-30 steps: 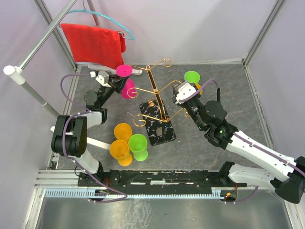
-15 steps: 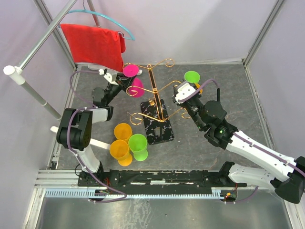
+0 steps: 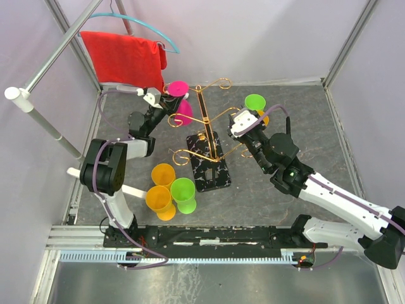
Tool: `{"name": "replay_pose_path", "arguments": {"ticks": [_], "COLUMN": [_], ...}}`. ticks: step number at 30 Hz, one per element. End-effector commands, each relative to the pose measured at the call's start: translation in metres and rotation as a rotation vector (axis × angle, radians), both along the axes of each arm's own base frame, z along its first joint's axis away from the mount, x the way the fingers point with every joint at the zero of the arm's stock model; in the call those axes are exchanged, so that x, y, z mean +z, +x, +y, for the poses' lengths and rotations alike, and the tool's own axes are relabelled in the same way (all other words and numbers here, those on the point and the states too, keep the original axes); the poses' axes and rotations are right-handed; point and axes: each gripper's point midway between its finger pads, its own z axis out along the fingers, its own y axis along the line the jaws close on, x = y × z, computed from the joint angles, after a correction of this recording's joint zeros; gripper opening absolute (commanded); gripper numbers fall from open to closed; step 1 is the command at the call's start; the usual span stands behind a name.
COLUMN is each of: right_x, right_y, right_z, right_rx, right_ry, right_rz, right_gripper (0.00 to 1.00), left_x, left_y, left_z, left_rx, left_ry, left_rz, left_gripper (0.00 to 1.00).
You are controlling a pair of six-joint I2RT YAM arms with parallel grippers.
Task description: Place the wine glass upside down on the wine glass rack
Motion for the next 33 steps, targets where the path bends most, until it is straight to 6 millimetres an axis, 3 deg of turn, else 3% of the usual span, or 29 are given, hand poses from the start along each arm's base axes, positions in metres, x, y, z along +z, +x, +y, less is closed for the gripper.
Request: {"name": "replay_pose_path", "arguments": {"ticks": [1,17,30,33], "right_x": [0.013,0.013,0.005,0.002], "right_y": [-0.003,-0.001,-0.005,-0.005], "right_z": [-0.003,0.004,-0.002,-0.002], "right_rx": [-0.002,0.018,0.012,0.015], "right_ry": [0.032,0.021,0.005,0.012], "right_rz": [-0.030,-0.023,-0.001,0.006], "right_gripper": [0.54,0.54,0.54,0.54], "left_x": [0.024,0.028,0.033,0.035], "left_y": [0.012,0.029,0.006,-0.004], "left_z": [0.004,0.037,0.075,0.075], "left_rx": [0.068,0.283,0.452,0.441], "left_ry": [-0.005,-0.042,-0.037,-0.031], "left_rz": [-0.103,-0.123,-0.137,-0.144], "left_gripper": [0.03,0.03,0.03,0.03]}}
